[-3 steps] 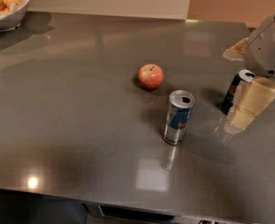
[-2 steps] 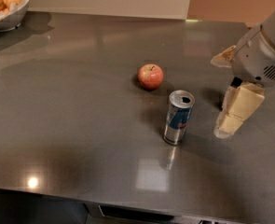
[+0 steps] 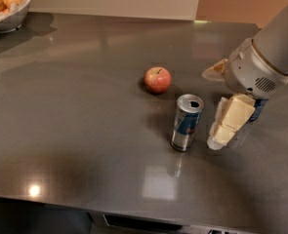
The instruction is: Move redbull can near apple
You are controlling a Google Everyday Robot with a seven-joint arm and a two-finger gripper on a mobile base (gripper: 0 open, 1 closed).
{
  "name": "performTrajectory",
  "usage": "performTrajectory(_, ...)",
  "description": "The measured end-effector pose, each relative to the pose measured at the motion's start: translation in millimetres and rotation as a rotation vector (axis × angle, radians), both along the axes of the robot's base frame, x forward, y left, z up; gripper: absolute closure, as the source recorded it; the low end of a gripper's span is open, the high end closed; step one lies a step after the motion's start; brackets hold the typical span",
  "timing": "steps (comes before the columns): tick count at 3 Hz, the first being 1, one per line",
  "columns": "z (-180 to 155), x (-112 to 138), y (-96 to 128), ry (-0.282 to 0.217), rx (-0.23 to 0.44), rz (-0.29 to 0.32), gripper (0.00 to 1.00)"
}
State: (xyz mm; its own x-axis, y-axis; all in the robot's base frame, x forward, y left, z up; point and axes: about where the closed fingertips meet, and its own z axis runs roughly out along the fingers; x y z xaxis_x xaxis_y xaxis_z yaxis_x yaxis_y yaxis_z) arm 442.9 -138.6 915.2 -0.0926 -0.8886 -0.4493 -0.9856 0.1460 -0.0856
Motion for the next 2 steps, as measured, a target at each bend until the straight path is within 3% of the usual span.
performTrajectory(2,-8,-6,31,0.007,0.083,0.060,0.00)
